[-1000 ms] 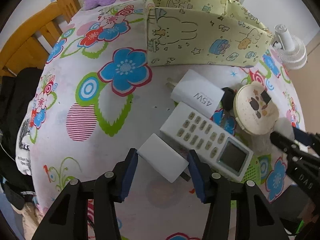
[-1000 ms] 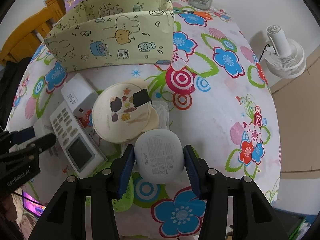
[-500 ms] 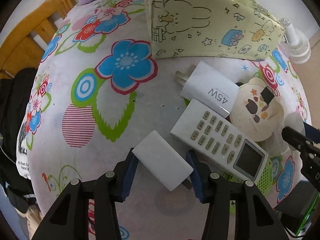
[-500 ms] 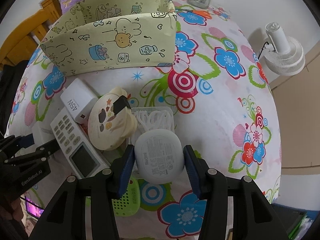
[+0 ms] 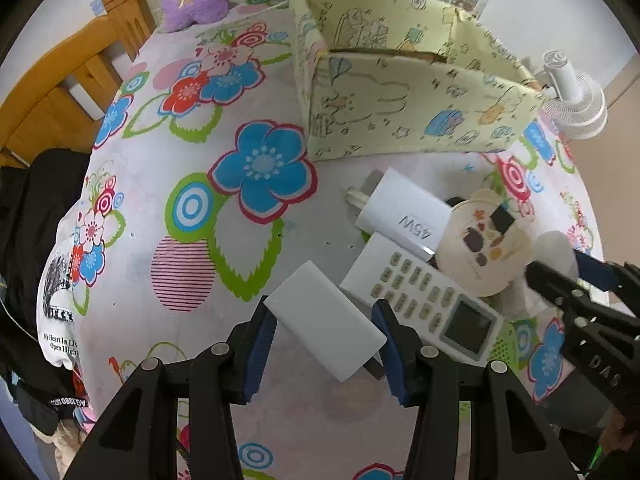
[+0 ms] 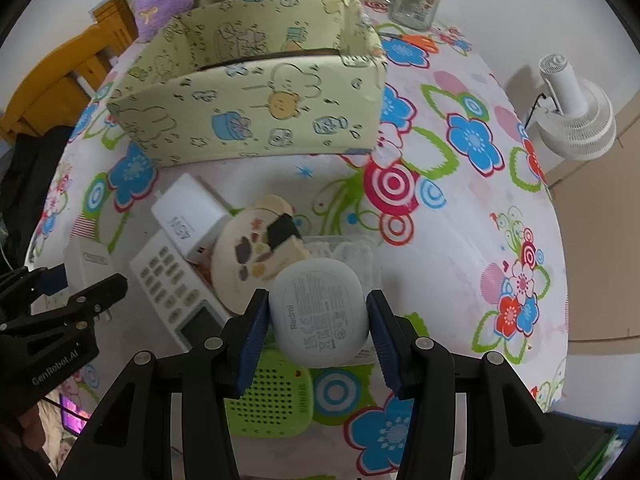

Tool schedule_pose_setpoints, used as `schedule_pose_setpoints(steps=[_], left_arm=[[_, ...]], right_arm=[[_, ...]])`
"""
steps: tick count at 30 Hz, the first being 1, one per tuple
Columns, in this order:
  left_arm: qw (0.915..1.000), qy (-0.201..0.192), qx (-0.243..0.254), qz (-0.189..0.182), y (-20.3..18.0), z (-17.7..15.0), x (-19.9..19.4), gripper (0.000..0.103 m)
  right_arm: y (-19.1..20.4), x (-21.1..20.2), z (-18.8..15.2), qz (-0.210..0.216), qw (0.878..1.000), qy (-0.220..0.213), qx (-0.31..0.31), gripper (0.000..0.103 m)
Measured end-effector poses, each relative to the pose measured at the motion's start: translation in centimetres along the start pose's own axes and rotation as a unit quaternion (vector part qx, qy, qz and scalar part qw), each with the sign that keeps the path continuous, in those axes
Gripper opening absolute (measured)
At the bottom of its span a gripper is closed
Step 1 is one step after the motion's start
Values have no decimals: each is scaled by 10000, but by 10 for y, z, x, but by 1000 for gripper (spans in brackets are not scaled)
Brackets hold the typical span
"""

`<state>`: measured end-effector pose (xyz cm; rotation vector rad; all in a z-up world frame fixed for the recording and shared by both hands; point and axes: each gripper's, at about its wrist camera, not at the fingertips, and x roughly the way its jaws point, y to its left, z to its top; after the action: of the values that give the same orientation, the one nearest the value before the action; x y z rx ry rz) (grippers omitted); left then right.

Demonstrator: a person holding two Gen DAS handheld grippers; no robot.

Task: Organize rigid objects
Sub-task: 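Lift the block and round case and carry both toward the patterned fabric box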

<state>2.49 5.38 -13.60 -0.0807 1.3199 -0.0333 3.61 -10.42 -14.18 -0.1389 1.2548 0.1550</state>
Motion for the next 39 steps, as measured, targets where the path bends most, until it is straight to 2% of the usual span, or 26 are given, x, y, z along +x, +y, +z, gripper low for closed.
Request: schedule_pose_setpoints(steps=[4, 18, 31, 39], left_arm=[[9998, -108, 132, -64, -5, -5, -5, 50], [9963, -472, 663, -283, -31, 18, -43, 50], [9907, -877, 937, -444, -33, 36, -78, 50], [9888, -952, 1041, -486, -32, 45, -87, 50]], right_arm=[[6, -7, 2, 76, 9999, -67, -37, 53], [6, -44, 19, 80, 9989, -442, 109, 53], [5, -83, 36, -96, 9962, -802, 340, 53], [6, -93, 43, -99, 9951, -882, 437, 53]])
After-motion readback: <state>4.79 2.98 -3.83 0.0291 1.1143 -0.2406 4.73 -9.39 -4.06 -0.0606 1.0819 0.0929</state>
